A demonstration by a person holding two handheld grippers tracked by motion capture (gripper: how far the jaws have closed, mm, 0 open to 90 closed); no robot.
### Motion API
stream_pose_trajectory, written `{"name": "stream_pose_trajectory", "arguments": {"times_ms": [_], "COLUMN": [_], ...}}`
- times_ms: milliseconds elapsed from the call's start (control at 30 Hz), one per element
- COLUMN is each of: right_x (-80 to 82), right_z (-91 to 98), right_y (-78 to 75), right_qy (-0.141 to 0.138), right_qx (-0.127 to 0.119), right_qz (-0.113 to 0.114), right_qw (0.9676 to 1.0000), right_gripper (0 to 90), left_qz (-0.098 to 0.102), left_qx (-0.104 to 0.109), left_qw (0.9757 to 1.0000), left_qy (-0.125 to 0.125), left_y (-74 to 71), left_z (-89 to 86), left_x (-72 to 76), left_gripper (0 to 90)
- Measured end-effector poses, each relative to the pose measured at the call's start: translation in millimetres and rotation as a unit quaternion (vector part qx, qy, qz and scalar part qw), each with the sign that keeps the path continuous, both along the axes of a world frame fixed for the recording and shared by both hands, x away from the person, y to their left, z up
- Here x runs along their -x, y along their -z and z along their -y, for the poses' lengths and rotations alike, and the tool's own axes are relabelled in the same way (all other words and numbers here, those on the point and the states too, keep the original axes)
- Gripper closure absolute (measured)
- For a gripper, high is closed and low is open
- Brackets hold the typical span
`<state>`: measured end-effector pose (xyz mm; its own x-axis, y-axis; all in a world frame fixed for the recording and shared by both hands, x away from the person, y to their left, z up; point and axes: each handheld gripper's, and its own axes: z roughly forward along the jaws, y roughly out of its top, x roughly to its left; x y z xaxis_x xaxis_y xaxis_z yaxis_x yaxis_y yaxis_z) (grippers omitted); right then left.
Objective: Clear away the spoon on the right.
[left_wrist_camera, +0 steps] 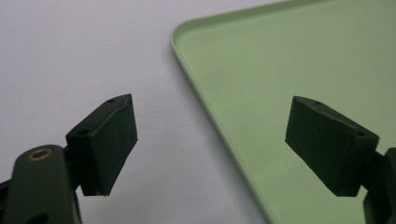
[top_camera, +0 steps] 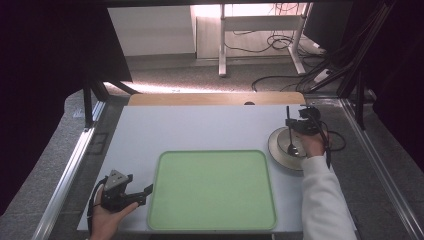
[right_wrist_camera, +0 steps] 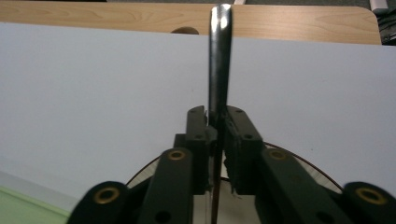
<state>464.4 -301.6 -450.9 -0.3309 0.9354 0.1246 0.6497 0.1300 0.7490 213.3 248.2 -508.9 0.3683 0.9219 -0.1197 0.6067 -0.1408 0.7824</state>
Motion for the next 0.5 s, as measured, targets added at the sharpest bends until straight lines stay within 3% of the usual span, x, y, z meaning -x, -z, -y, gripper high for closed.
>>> {"name": "stream_pose_trajectory", "arguments": {"times_ms": [267, 400, 500], "right_x": [7.8, 16.0, 24.5], "right_z": [0.7, 3.3, 7.3], "right_y": [-11.6, -20.4, -30.3], "right_qy": [-0.006, -0.013, -0.019], "right_qx": [-0.015, -0.012, -0.027], "right_qz": [0.022, 0.048, 0.074], "right_qw": [0.9996, 0.9987, 0.9967], "right_gripper": [84.2, 86.0, 90.0], "left_qz": [0.003, 0.004, 0.005], "left_qx": [0.005, 0.002, 0.003], "left_qw": [1.0, 1.0, 0.9999], "left_qy": [0.0, 0.006, 0.009], "left_y": [-1.4, -1.7, -2.7], "left_z": [-0.6, 2.2, 2.9], "left_x": [-3.4, -5.8, -7.0], "left_gripper": [16.5, 16.5, 16.5]}}
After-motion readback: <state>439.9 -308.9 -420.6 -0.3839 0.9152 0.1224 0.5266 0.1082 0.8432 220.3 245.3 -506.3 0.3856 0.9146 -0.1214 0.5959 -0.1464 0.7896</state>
